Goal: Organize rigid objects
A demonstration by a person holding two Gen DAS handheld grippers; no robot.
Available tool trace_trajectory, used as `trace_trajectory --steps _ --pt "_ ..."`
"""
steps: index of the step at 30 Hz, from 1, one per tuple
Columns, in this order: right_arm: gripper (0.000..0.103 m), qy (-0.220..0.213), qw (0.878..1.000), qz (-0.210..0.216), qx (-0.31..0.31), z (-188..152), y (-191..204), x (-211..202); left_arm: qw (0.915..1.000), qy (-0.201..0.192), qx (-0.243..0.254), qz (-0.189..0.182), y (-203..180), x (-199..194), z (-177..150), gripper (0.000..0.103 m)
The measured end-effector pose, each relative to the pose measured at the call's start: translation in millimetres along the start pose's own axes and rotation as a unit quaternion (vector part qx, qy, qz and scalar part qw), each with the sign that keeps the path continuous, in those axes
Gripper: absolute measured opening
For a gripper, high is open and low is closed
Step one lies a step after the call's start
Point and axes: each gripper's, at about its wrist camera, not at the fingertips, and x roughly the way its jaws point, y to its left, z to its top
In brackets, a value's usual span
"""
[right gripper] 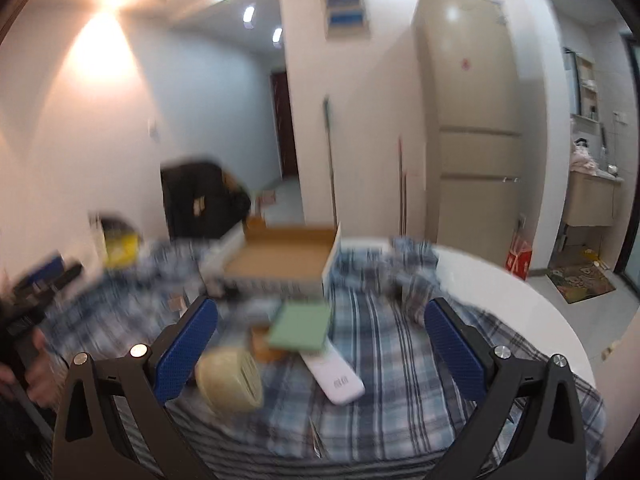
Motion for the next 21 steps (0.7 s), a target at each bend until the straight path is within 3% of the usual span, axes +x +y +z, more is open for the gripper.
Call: trace_trajectory --steps 4,5,6,7,12,16,20,21 --pt "0.080 0.077 0.997 -0.005 0.010 -9.7 -6.5 22.6 0.9997 0.022 0.012 0.001 6.3 8.1 -5.9 0.103" --pt "0.064 0.096 0.995 -0.002 0.011 -13.6 -7.2 27.4 0.9996 0.026 0.007 -0.003 9.5 9.9 -9.9 0.103" --pt "0.041 0.114 0.993 0.005 0.008 -19.3 -6.9 31.4 0.9996 0.030 0.004 -0.003 10.8 11.0 -12.6 0.103" --pt "0.031 0.135 0.991 0.014 0.002 -26.7 -5.4 35.7 0.9995 0.031 0.004 -0.001 10.1 12.5 -15.5 0.103" --pt "0.026 0.210 0.977 0.028 -0.008 -60.3 -6.6 55.0 0.9977 0.055 0.039 -0.009 -3.4 21.6 -24.6 0.103" --pt "0.024 0.232 0.972 0.029 -0.021 -73.3 -5.0 59.7 0.9979 0.046 0.044 -0.008 -6.3 18.3 -25.4 0.103" --pt "0.003 0.263 0.963 0.044 -0.042 -84.4 0.0 68.6 0.9971 0.058 0.050 -0.005 -8.8 23.8 -27.2 0.103" --pt "0.003 0.267 0.962 0.044 -0.046 -85.9 0.7 69.8 0.9969 0.060 0.051 -0.004 -8.7 25.3 -27.4 0.103"
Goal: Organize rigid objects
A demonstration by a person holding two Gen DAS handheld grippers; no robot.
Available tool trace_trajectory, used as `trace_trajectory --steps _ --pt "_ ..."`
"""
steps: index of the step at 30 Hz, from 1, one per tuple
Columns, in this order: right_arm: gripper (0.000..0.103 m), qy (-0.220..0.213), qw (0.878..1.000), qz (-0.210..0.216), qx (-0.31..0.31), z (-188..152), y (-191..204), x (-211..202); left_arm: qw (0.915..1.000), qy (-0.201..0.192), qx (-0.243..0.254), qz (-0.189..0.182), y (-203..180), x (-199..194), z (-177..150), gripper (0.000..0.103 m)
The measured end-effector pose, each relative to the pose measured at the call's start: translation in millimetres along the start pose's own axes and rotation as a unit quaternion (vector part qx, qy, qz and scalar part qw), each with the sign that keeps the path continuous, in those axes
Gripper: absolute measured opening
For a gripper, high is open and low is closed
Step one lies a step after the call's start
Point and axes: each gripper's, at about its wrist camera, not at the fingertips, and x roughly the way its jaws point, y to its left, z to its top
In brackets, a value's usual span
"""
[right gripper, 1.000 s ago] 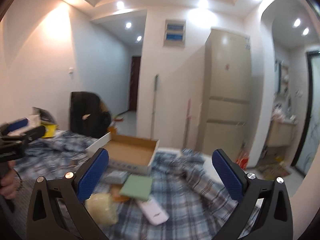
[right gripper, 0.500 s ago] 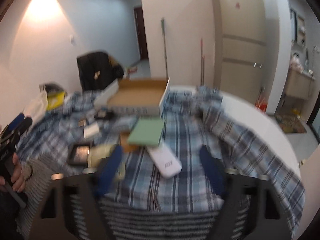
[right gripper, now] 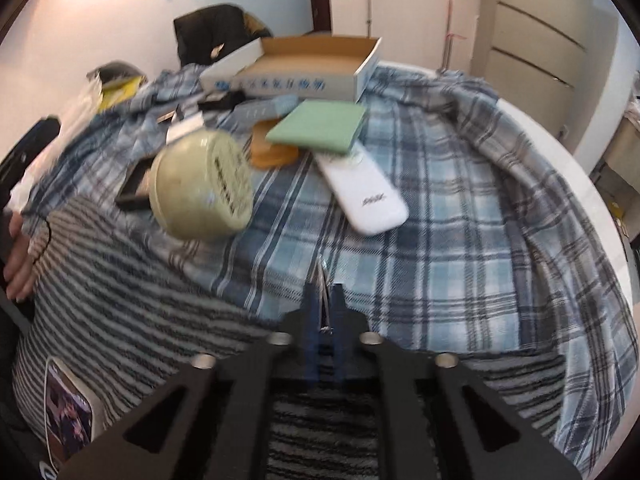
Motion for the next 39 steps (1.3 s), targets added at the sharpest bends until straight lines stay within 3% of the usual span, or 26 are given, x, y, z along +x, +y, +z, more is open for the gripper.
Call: trace_trajectory --steps 28,39 --pt "0.004 0.010 0.999 -0.027 -0.017 10.3 -4.2 1.5 0.9999 0.006 0.008 0.000 -0.7 3.2 0.4 0.103" --pt "0.014 0.019 1.000 -0.021 -0.008 7.7 -10.6 2.8 0.9999 0.007 0.009 0.000 -2.1 3.1 -0.6 0.103"
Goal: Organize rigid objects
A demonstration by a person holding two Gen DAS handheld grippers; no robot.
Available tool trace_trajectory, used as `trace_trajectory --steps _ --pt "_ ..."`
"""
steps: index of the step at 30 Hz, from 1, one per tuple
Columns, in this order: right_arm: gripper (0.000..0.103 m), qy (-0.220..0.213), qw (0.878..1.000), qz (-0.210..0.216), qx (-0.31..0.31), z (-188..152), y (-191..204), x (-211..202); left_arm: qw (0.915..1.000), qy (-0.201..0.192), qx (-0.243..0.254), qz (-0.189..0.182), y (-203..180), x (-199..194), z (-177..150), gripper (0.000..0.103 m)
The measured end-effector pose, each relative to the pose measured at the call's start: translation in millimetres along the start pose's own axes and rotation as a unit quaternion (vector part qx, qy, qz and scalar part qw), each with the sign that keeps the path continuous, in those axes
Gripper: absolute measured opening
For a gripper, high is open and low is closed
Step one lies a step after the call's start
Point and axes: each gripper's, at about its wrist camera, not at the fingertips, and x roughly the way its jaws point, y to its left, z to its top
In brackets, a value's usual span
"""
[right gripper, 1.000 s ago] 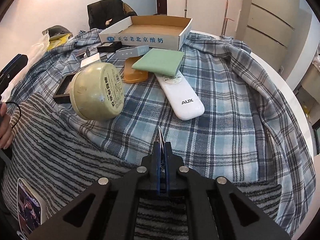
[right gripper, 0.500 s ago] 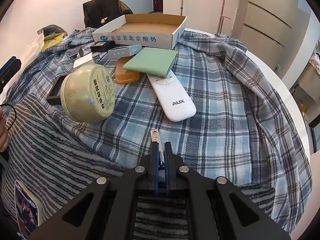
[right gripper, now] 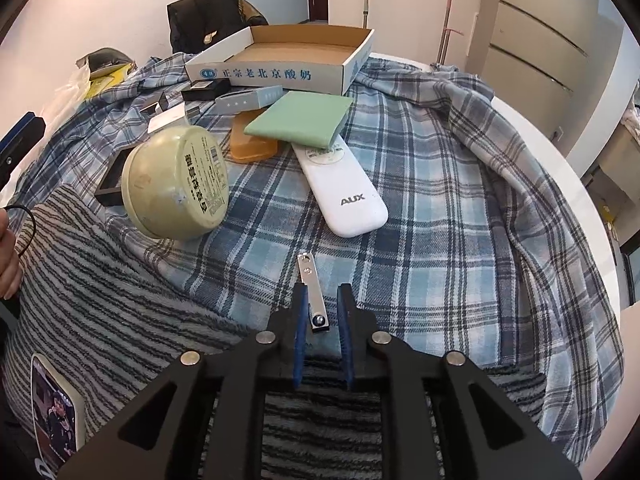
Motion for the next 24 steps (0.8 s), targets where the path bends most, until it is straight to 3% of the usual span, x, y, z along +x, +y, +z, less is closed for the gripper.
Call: trace_trajectory --steps 16,17,19,24 --pt "0.014 0.017 1.000 0.003 -0.010 -2.0 2.7 7.0 1.0000 0.000 0.000 0.000 -0.1 0.7 -0.6 0.103" --pt "0.008 0.011 1.000 -0.002 -0.013 -2.0 3.3 6.7 1.0000 0.000 0.000 0.000 -0.7 0.6 -0.7 0.103" --pt "0.008 -0.005 1.000 -0.019 -0.011 -0.5 3.7 2.0 1.0000 0.002 0.000 0.000 -0.4 1.5 -1.2 0.103" --pt "0.008 -0.102 0.994 -0.020 0.015 21.4 -1.1 -42.2 0.9999 0.012 0.004 0.004 -1.8 7.7 0.6 0.103"
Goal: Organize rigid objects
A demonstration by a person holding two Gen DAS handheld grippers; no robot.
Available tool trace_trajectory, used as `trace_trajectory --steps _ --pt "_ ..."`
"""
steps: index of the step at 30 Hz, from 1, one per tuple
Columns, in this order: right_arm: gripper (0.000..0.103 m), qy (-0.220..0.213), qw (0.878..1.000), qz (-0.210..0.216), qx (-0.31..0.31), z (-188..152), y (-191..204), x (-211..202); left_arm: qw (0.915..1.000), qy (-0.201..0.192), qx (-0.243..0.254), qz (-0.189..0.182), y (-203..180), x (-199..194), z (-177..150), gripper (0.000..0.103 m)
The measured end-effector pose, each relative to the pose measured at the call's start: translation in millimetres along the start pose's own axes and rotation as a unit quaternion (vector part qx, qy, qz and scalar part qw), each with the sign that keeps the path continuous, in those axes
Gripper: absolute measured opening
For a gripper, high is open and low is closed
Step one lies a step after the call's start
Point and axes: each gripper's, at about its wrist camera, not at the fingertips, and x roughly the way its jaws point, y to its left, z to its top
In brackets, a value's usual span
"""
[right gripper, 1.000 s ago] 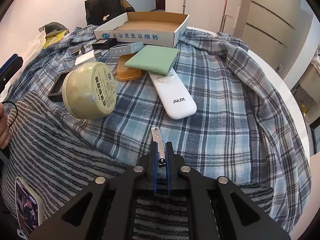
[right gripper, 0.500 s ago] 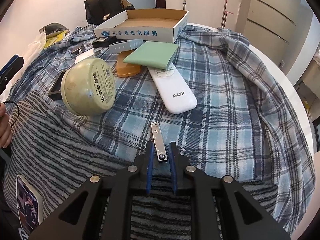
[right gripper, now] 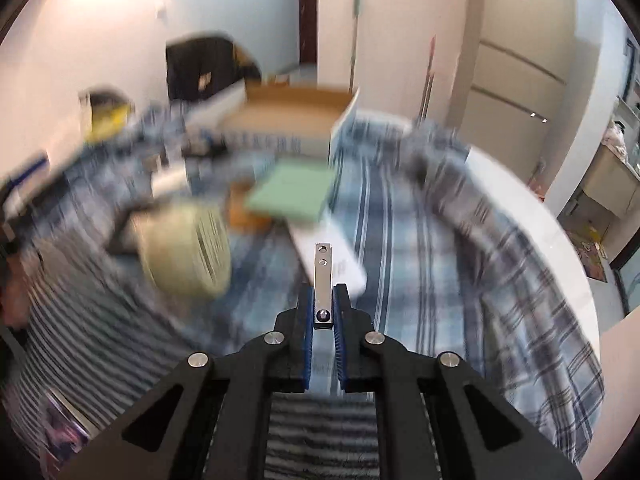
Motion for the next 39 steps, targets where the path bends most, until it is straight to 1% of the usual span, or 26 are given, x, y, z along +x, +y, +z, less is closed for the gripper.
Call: trace_trajectory --steps 2,4,6,7,9,12,13,14,15,18,19,21,23,25,26,27,30,31,32,34,35,36,38,39 --pt "0.008 -0.029 0.999 -0.001 0.024 8.8 -2.3 -9.4 0.9999 0.010 0.004 -0.009 -5.9 2.0 5.4 0.103" --pt "0.008 -0.049 0.998 -0.011 0.029 11.6 0.4 -12.2 0.9991 0.027 -0.001 -0.032 -13.8 3.5 13.2 0.103" --pt "0.008 -0.066 0.997 -0.024 0.029 10.1 5.0 -10.6 0.9962 0.057 -0.011 -0.064 -24.3 7.7 20.7 0.103" --pt "0.008 -0.074 0.996 -0.031 0.030 7.9 6.6 -8.5 0.9930 0.083 -0.019 -0.082 -31.4 13.5 24.2 0.103" --pt "0.008 -0.087 0.995 -0.036 0.034 5.2 7.3 -4.8 0.9869 0.122 -0.033 -0.100 -43.2 24.6 27.3 0.103" --pt "0.008 -0.100 0.993 -0.031 0.051 2.5 2.2 -1.0 0.9724 0.198 -0.041 -0.117 -63.8 48.7 26.8 0.103" --pt "0.008 -0.100 0.993 -0.026 0.056 0.6 -0.7 -2.5 0.9687 0.213 -0.041 -0.120 -70.2 55.2 24.6 0.103" --pt "0.008 -0.102 0.993 -0.023 0.061 0.7 -4.3 -4.2 0.9669 0.221 -0.043 -0.120 -75.5 58.6 22.3 0.103" --pt "0.008 -0.106 0.992 -0.028 0.061 0.3 -6.0 -6.3 0.9643 0.231 -0.050 -0.120 -79.2 63.2 20.5 0.103" --pt "0.008 -0.133 0.988 -0.065 0.048 -2.7 -7.1 -13.8 0.9455 0.276 -0.098 -0.143 -88.8 81.1 19.2 0.103" --pt "0.008 -0.136 0.987 -0.069 0.045 -3.2 -6.7 -14.7 0.9387 0.291 -0.109 -0.148 -93.4 87.4 18.6 0.103" --pt "0.008 -0.138 0.987 -0.063 0.043 -4.3 -6.1 -16.8 0.9343 0.307 -0.111 -0.144 -100.6 95.4 19.3 0.103" --pt "0.008 -0.139 0.988 -0.063 0.038 -4.7 -3.4 -17.8 0.9340 0.310 -0.107 -0.141 -106.0 98.4 18.7 0.103" --pt "0.008 -0.141 0.987 -0.064 0.035 -5.1 -2.7 -18.7 0.9372 0.309 -0.090 -0.136 -110.8 98.8 20.6 0.102" --pt "0.008 -0.140 0.988 -0.062 0.035 -4.9 -2.7 -18.8 0.9394 0.307 -0.077 -0.132 -113.2 97.9 20.2 0.096" --pt "0.008 -0.139 0.988 -0.060 0.035 -4.5 -3.0 -18.1 0.9394 0.309 -0.073 -0.130 -114.4 98.7 20.4 0.093" --pt "0.008 -0.131 0.989 -0.056 0.037 -4.9 -4.5 -15.3 0.9329 0.329 -0.070 -0.128 -114.6 107.4 18.1 0.078" --pt "0.008 -0.129 0.989 -0.055 0.039 -4.7 -4.9 -13.9 0.9317 0.334 -0.069 -0.125 -113.2 110.3 16.8 0.065" --pt "0.008 -0.126 0.990 -0.054 0.041 -4.7 -5.8 -13.0 0.9312 0.337 -0.065 -0.123 -110.8 111.0 16.5 0.059" --pt "0.008 -0.123 0.990 -0.053 0.045 -5.0 -7.5 -12.0 0.9316 0.337 -0.052 -0.127 -112.2 113.3 18.1 0.057" --pt "0.008 -0.123 0.990 -0.053 0.046 -5.4 -7.9 -11.9 0.9334 0.333 -0.040 -0.127 -111.5 111.7 20.1 0.057" --pt "0.008 -0.122 0.990 -0.052 0.046 -5.7 -8.0 -11.8 0.9357 0.328 -0.034 -0.125 -112.6 112.1 20.9 0.056" --pt "0.008 -0.121 0.990 -0.052 0.044 -5.7 -7.4 -11.4 0.9432 0.311 -0.008 -0.116 -113.3 107.6 24.5 0.056" --pt "0.008 -0.120 0.990 -0.052 0.043 -5.7 -6.9 -10.9 0.9444 0.309 -0.001 -0.113 -114.6 107.4 25.0 0.056"
